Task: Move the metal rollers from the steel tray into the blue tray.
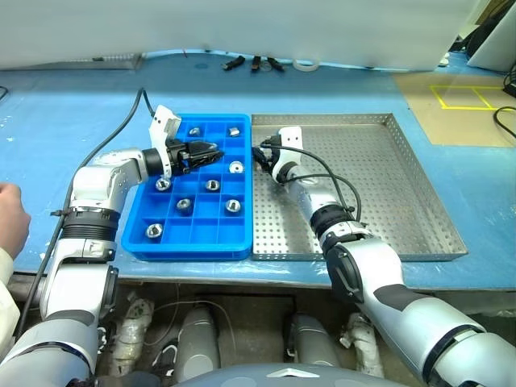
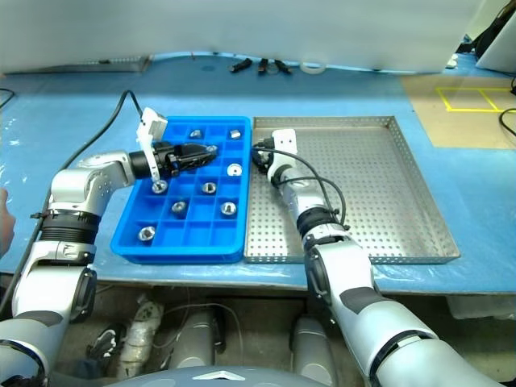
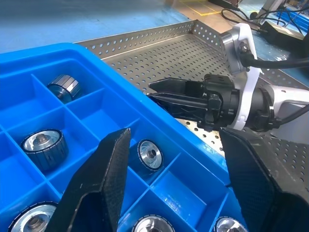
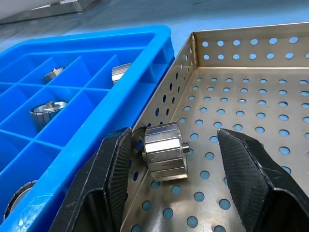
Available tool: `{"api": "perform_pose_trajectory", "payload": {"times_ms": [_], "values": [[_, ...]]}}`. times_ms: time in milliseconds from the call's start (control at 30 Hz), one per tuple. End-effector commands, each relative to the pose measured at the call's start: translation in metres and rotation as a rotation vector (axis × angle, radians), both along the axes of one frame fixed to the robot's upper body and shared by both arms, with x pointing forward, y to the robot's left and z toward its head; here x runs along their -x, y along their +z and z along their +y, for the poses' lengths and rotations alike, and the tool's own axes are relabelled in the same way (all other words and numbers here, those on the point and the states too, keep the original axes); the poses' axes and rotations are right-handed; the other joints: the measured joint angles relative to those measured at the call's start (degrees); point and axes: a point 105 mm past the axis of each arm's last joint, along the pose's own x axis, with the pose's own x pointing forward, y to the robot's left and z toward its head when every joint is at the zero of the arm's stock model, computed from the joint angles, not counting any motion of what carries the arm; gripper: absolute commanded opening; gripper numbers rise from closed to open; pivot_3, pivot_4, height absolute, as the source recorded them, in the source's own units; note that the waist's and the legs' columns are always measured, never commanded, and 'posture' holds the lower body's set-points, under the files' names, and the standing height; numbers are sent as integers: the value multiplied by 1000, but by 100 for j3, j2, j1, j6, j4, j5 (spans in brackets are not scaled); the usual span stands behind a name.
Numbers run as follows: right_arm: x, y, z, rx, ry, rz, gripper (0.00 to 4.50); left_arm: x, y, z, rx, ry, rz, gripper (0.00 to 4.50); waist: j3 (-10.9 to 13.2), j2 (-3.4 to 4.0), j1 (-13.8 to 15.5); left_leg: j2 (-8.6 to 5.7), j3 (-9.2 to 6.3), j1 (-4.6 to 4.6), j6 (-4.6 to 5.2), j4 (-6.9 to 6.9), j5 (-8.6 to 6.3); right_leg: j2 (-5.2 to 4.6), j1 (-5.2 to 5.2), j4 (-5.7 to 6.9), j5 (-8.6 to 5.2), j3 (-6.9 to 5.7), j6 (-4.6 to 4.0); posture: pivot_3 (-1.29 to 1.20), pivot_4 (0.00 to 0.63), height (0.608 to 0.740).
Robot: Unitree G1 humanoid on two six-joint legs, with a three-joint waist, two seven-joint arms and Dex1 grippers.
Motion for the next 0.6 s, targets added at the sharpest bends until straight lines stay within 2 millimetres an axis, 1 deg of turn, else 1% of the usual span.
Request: {"api": "perform_pose_trajectory", "payload": {"times_ms": [33, 67, 100, 133, 200, 267, 300, 333, 600], "values": [[2, -4, 11, -24, 11, 37, 2948, 1, 14, -2, -8, -13, -49, 3063, 0, 0, -5, 0, 0, 1, 0, 0, 0, 0, 0, 1, 0, 1, 0, -102, 150, 740], [2, -5, 12, -34, 10, 45, 2665, 1, 14, -2, -11, -14, -50, 3063, 0, 0, -10, 0, 0, 2, 0, 0, 0, 0, 1, 1, 0, 1, 0, -102, 150, 740], [2, -5, 12, -45, 5, 50, 2562, 1, 14, -2, -12, -15, -50, 3063, 0, 0, -12, 0, 0, 3, 0, 0, 0, 1, 1, 2, 0, 2, 0, -101, 150, 740], [2, -4, 12, -52, 4, 52, 2355, 1, 14, -2, -13, -16, -50, 3063, 0, 0, -14, 0, 0, 3, 0, 0, 0, 1, 1, 2, 0, 2, 0, -101, 150, 740], [2, -4, 13, -52, 4, 57, 1780, 1, 14, -1, -15, -14, -51, 3063, 0, 0, -6, 1, 0, 3, 1, 0, 0, 1, 1, 3, 0, 1, 0, -100, 150, 740], [2, -6, 14, -44, 5, 72, 1010, 0, 15, -1, -16, -13, -52, 3063, 0, 0, -2, 0, 0, -2, 0, 0, 0, 1, -1, 0, 0, 0, 0, -100, 150, 740], [2, -7, 14, -42, 3, 79, 762, 0, 15, -1, -17, -12, -52, 3063, 0, 0, -5, 0, 0, -2, -1, 2, 1, 0, 0, 0, 0, 0, 0, -100, 150, 740], [2, -8, 13, -48, -1, 85, 674, 0, 14, -1, -18, -12, -53, 3063, 0, 0, -5, 0, 0, -1, -1, 2, 1, 0, 0, 0, 0, 0, 0, -100, 150, 740], [0, -12, 1, -40, -44, 101, 674, -2, 13, 0, -24, 0, -53, 3063, 0, 0, 5, 0, 0, 1, 1, 1, 0, 0, 2, 1, 0, 0, 0, -109, 150, 740]]}}
